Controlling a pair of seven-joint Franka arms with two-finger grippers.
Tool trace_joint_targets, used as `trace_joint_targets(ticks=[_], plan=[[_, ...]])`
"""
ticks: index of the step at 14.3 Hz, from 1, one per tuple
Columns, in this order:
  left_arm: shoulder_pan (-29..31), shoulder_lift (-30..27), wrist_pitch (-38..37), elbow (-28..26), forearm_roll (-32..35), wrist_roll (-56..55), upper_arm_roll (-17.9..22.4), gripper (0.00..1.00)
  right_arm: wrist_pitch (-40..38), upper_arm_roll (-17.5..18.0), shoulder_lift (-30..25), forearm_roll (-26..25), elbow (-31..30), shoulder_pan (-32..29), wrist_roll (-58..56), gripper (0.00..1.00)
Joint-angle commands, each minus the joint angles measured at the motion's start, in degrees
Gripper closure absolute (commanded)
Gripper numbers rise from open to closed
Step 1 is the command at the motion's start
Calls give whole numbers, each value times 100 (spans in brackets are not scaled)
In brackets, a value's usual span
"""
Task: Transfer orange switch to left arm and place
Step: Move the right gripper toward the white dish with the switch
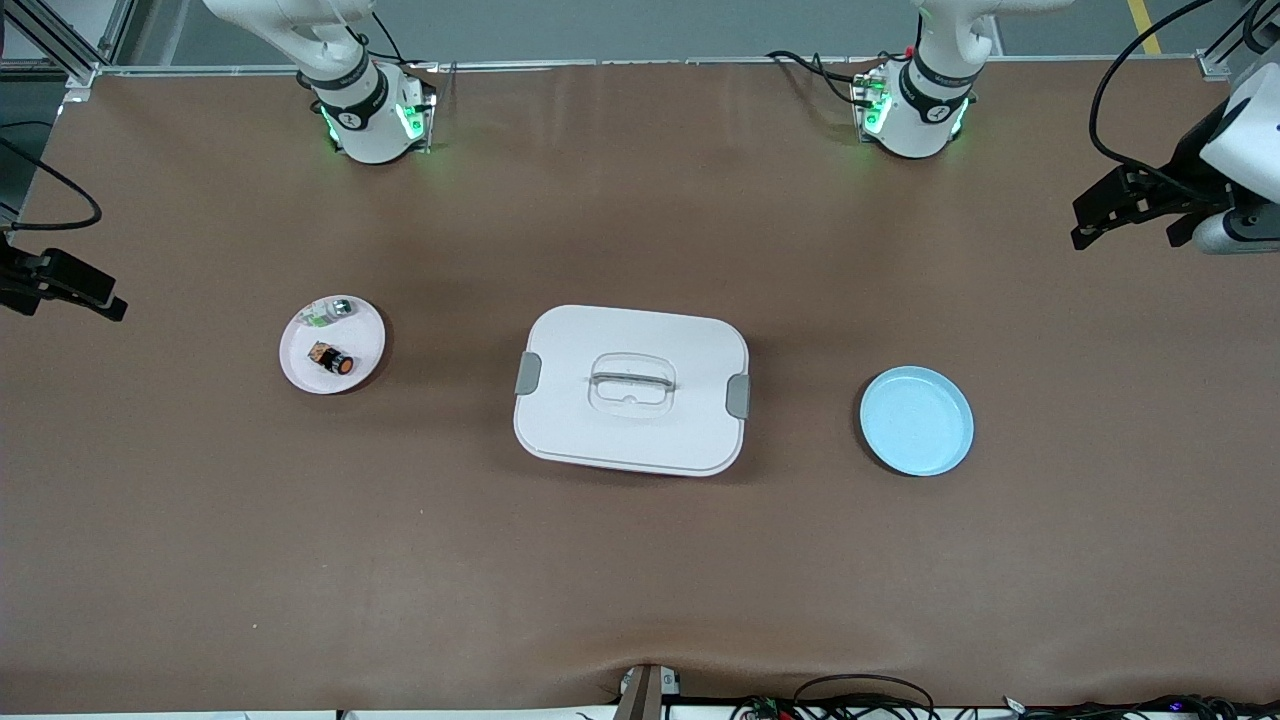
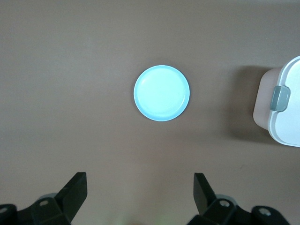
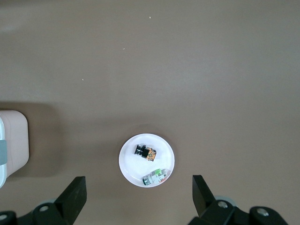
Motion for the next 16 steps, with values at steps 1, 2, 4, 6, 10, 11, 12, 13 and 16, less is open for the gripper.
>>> trace_joint_targets(ticks=[1,2,4,6,10,11,12,13,16], plan=[[52,34,-65,109,83,19,-34,0,-76,7,47,20,71,16,43,0],[52,34,-56,109,66,19,-34,0,-24,7,82,20,53,-1,43,0],[-1,25,-65,100,39,-25,-42,0,-14,-1,153,12,9,-10,43,0],[-36,34,-65,100,39,-25,-51,0,152,-1,153,12,-253,-1,34,0],[-45,69,-56,91,57,-16,-51,0,661,-1,118,-6,-895,-10,25,0],[-36,156,-56,91,57,19,-51,0,776,-1,109,-6,-1071,-10,25,0],[-36,218,-56,100,74,2,-42,0,890,-1,100,-6,-1246,-10,25,0],[-27,236,-65,100,74,2,-42,0,1004,-1,39,-6,-1440,7,25,0],[61,262,-56,83,57,54,-34,0,1277,7,-58,-6,-1871,-1,34,0]])
